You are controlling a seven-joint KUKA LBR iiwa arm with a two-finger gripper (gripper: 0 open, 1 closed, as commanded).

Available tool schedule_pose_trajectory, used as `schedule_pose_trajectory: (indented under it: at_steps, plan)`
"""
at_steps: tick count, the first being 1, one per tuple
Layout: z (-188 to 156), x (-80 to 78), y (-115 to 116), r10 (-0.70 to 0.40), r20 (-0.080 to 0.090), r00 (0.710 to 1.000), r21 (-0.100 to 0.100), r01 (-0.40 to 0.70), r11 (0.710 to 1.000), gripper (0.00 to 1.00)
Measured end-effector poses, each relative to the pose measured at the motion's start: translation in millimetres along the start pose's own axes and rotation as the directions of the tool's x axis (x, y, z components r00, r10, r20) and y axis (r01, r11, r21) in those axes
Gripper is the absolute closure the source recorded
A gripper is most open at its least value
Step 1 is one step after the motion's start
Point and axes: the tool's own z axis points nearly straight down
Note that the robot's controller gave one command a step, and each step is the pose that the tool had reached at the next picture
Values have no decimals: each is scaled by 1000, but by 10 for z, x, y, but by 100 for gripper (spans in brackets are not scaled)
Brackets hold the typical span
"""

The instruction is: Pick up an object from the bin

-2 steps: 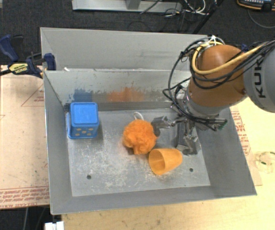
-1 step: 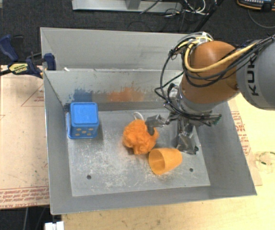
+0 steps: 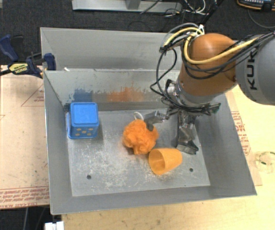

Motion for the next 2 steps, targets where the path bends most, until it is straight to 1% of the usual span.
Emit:
schedule_pose_trajectory:
  at_steps: [1, 2]
  plan:
    - [-5, -18, 241, 79, -2, 997, -2, -79, 997, 0]
    - [127, -117, 353, -152, 0, 988, -1, 152, 988, 0]
